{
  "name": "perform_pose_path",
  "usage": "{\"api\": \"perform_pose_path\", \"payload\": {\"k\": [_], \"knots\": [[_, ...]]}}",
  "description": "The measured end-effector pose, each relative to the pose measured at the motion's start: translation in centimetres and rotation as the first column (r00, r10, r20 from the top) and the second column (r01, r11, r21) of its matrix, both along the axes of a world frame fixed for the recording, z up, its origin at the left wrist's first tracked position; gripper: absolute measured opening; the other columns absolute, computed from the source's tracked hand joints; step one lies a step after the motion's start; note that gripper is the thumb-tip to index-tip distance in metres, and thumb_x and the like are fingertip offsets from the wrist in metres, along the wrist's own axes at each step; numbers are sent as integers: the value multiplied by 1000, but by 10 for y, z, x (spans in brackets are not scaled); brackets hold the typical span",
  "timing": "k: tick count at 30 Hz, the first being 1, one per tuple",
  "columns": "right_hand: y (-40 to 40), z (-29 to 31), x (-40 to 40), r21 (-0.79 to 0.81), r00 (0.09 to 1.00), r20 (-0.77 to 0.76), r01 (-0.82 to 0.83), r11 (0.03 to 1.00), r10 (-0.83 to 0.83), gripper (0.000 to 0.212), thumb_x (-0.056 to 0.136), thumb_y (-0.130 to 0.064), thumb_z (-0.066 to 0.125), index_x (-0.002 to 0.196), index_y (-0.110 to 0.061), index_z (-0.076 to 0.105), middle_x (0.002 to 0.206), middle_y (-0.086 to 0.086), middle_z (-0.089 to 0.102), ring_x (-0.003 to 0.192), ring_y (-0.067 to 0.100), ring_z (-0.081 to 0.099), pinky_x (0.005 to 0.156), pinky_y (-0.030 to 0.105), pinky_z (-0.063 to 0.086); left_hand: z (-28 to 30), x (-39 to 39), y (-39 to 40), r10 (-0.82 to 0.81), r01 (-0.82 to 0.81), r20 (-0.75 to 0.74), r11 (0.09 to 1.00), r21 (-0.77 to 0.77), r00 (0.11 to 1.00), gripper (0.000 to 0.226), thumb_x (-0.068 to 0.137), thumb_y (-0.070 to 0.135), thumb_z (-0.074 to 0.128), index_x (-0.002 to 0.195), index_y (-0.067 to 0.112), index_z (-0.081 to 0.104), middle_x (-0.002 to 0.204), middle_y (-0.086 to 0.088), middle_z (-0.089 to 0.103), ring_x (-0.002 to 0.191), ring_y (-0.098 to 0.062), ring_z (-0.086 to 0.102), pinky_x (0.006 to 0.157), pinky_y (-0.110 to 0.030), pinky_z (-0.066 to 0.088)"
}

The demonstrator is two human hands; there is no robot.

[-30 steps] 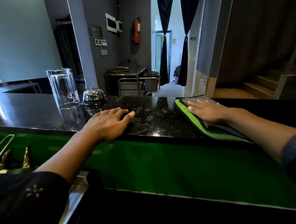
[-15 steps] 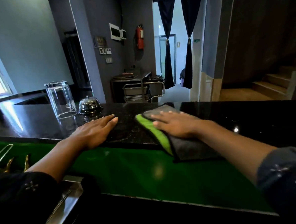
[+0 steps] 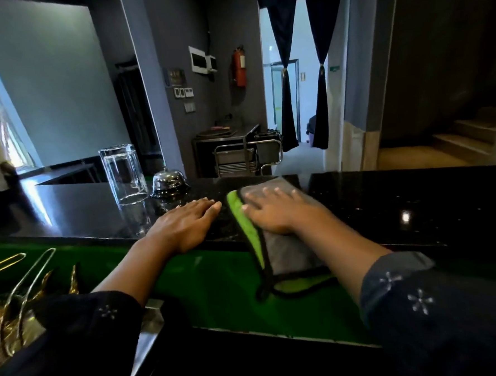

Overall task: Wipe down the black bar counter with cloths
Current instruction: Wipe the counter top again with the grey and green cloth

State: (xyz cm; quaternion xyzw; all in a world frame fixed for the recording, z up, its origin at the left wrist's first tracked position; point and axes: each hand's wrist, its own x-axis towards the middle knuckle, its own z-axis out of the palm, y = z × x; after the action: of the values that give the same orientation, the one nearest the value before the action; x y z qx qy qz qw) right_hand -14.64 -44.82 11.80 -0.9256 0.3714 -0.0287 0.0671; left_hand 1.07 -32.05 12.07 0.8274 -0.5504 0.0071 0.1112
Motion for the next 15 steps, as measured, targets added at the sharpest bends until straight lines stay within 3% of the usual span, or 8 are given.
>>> {"api": "perform_pose_path", "payload": {"k": [3, 6, 8, 10, 15], "knots": [[41, -3, 0, -8, 997, 2, -81, 997, 81, 61, 99, -61, 15, 156, -39, 9, 165, 3, 2, 151, 26, 1, 118, 52, -4, 3, -3, 5, -21, 22, -30, 1000, 5, 999, 62, 99, 55, 12, 151, 24, 22, 159, 4, 19, 146, -12, 15, 117, -32, 9], [45, -1, -26, 32, 998, -10, -61, 998, 61, 55, 100, -59, 12, 154, -46, 7, 165, -4, 0, 151, 20, -1, 118, 49, -4, 6, 2, 6, -118, 121, -120, 993, 17, 986, 62, 99, 52, 9, 152, 21, 19, 159, -2, 17, 147, -15, 11, 118, -33, 5], [33, 3, -39, 73, 1000, -23, 16, 997, -14, 53, 101, -57, 10, 153, -48, 6, 165, -6, -1, 151, 19, -1, 118, 48, -3, 8, 15, 10, -161, 167, -160, 986, 24, 974, 62, 100, 51, 11, 152, 18, 20, 159, -4, 19, 147, -17, 12, 118, -34, 5], [16, 4, -38, 65, 992, -44, 120, 991, -117, 54, 100, -59, 8, 152, -49, 5, 165, -5, -2, 151, 20, -2, 118, 49, -3, 3, 36, 17, -153, 161, -107, 984, 70, 982, 63, 99, 54, 10, 152, 21, 19, 160, -2, 16, 147, -16, 9, 120, -38, 3], [3, 4, 21, 17, 947, -42, 318, 948, -317, 59, 99, -60, 8, 155, -41, 7, 165, 6, -1, 151, 30, 0, 118, 56, -3, -5, 77, 33, -105, 114, -92, 988, 101, 990, 69, 96, 58, 9, 154, 19, 11, 161, -2, 7, 148, -15, 2, 118, -40, -2]]}}
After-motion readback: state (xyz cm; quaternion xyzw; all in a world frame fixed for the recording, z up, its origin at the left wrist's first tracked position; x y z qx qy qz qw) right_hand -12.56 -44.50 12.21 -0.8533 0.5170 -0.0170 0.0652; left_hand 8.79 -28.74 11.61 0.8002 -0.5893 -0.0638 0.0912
